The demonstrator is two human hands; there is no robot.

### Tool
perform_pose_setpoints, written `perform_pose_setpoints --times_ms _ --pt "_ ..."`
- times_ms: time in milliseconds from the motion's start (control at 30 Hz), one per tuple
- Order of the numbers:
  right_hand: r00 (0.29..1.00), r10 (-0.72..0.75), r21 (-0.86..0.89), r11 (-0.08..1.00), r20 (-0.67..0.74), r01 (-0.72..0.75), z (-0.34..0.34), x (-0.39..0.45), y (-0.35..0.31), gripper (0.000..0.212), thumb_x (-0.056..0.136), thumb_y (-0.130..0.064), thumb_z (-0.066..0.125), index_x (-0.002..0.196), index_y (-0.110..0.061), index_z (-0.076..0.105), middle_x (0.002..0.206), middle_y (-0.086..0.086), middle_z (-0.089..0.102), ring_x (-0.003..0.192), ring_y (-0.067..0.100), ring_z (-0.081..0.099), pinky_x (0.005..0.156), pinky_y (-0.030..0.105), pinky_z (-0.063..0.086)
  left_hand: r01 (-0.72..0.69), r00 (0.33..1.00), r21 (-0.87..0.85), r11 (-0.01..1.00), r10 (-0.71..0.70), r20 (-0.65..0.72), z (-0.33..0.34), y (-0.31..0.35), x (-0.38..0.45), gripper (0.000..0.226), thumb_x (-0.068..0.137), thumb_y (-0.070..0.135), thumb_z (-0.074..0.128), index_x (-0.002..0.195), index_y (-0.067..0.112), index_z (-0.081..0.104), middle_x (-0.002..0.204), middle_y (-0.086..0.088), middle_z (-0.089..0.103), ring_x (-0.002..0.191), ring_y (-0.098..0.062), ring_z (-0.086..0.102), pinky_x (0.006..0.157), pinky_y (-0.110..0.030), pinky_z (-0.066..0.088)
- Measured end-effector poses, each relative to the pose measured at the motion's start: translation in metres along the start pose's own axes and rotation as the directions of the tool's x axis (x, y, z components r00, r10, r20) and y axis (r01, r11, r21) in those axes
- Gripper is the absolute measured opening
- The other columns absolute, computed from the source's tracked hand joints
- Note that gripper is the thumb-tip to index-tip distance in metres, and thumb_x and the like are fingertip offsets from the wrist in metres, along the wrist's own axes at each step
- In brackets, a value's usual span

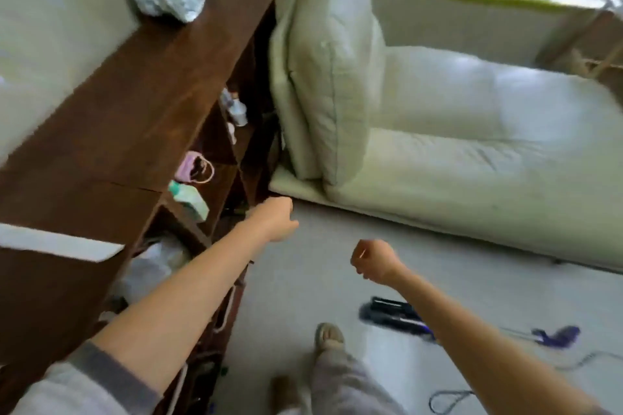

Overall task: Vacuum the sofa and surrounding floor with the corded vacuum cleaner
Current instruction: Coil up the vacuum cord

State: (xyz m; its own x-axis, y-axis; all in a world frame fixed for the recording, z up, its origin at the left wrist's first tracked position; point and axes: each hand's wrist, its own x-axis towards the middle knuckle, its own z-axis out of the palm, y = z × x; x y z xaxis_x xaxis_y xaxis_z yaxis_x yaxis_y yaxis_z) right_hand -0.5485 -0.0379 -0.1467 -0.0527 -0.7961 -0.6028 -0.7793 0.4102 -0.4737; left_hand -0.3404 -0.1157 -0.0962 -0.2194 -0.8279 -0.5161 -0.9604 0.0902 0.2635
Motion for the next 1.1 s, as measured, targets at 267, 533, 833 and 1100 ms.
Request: perform_pose_setpoints --times_ms 267,533,833,1100 --pt "0.861 0.475 0.342 0.851 -0.181 -0.397 -0.027 -0.126 0.236 0.011 0.085 -0.015 0.055 0.088 -0.008 0.063 0.085 0.014 0.070 0.083 0.032 0.068 0.074 0.039 0.056 -0.416 0.888 0.288 0.862 0.317 0.332 0.098 0.213 0.012 0.036 0.094 0.033 0.048 0.124 0.012 0.056 0.127 -0.007 0.057 0.113 -0.026 0.055 0.091 -0.031 0.047" --pt "0.744 0.660 0.497 0.682 -0.103 -0.536 -0.009 -0.200 0.408 0.005 0.088 -0.018 0.056 0.084 -0.017 0.058 0.086 0.007 0.068 0.081 0.026 0.067 0.073 0.037 0.055 -0.551 0.795 0.363 0.751 0.340 0.503 0.213 0.373 0.010 0.033 0.096 0.029 0.048 0.121 0.010 0.057 0.125 -0.010 0.058 0.112 -0.028 0.055 0.089 -0.031 0.045" --pt "0.738 0.675 0.468 0.649 0.010 -0.600 -0.054 -0.172 0.563 0.010 0.085 -0.012 0.051 0.085 -0.010 0.061 0.086 0.011 0.070 0.077 0.029 0.066 0.072 0.036 0.055 -0.557 0.765 0.352 0.752 0.299 0.571 0.318 0.494 0.050 0.036 0.098 0.026 0.047 0.127 0.007 0.054 0.126 -0.013 0.059 0.114 -0.029 0.055 0.087 -0.030 0.043" --pt "0.718 0.696 0.439 0.639 0.020 -0.631 -0.056 -0.082 0.652 0.012 0.086 -0.015 0.051 0.090 -0.016 0.062 0.097 0.005 0.067 0.092 0.024 0.061 0.071 0.027 0.046 -0.579 0.708 0.310 0.754 0.277 0.649 0.431 0.557 0.154 0.026 0.095 0.018 0.048 0.117 0.007 0.056 0.115 -0.012 0.062 0.098 -0.027 0.058 0.073 -0.027 0.040"
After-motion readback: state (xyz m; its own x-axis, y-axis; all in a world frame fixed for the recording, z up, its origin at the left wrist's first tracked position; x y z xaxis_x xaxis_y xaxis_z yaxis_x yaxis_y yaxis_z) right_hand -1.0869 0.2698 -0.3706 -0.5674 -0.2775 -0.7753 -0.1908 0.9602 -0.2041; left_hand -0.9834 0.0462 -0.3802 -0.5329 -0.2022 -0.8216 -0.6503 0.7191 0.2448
